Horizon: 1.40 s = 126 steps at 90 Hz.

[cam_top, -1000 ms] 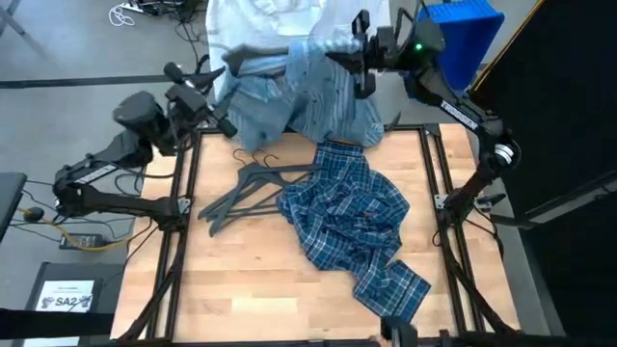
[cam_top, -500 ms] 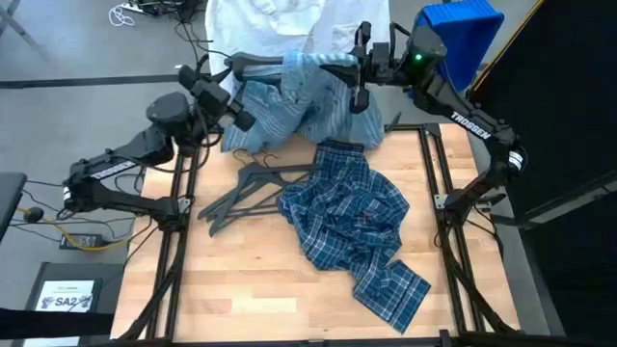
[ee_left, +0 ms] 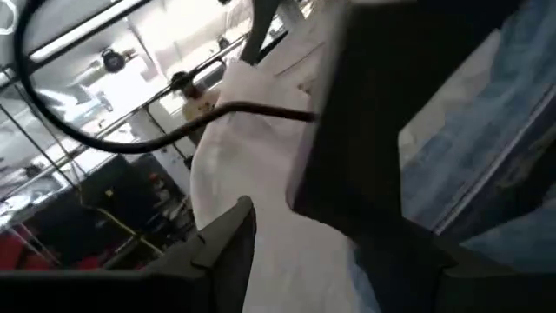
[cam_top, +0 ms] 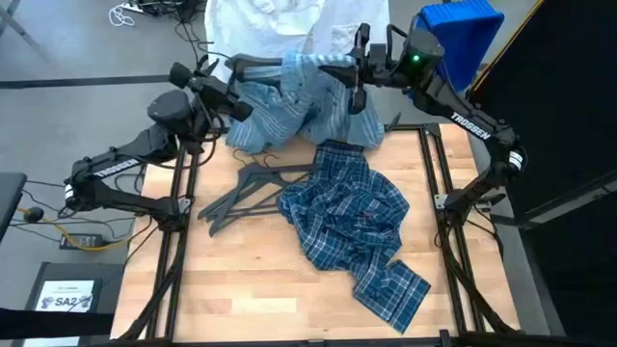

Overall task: Hang clothes
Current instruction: Unhang the green shirt from the hanging rack

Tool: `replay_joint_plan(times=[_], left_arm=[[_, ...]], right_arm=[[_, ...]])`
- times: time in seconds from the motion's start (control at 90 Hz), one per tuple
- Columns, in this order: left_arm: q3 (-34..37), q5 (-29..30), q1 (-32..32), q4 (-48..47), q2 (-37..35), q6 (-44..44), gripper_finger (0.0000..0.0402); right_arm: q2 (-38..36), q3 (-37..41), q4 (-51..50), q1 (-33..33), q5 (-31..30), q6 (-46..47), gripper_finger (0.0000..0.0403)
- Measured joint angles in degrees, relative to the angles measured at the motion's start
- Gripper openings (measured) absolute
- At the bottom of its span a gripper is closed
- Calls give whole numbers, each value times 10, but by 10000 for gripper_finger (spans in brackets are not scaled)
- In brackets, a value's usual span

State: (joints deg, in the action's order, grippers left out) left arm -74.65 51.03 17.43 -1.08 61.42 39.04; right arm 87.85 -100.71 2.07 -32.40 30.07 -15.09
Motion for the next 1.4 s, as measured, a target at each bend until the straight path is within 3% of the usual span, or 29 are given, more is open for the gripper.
replay_joint_plan(times=[0.144,0.4,0.589,0.733,0.889,1.256,1.4], left_arm=[[59,-49,5,19,-47,-50,146],[300,-105,24,325,-156,-39,73],[328,-152,25,346,-155,-44,33],[328,-193,27,360,-127,-5,28],[328,-207,47,364,-97,27,69],[328,-196,67,459,-71,-22,261],[328,-193,72,463,-70,-65,289]], right_arm=[[0,0,1,0,-1,1,0],[-1,0,2,-1,-4,0,0],[-1,0,7,-1,-4,0,0],[-1,0,7,2,-5,0,0],[-1,0,6,10,-7,1,0],[0,0,-9,19,-7,2,0],[0,0,-9,20,-3,0,0]])
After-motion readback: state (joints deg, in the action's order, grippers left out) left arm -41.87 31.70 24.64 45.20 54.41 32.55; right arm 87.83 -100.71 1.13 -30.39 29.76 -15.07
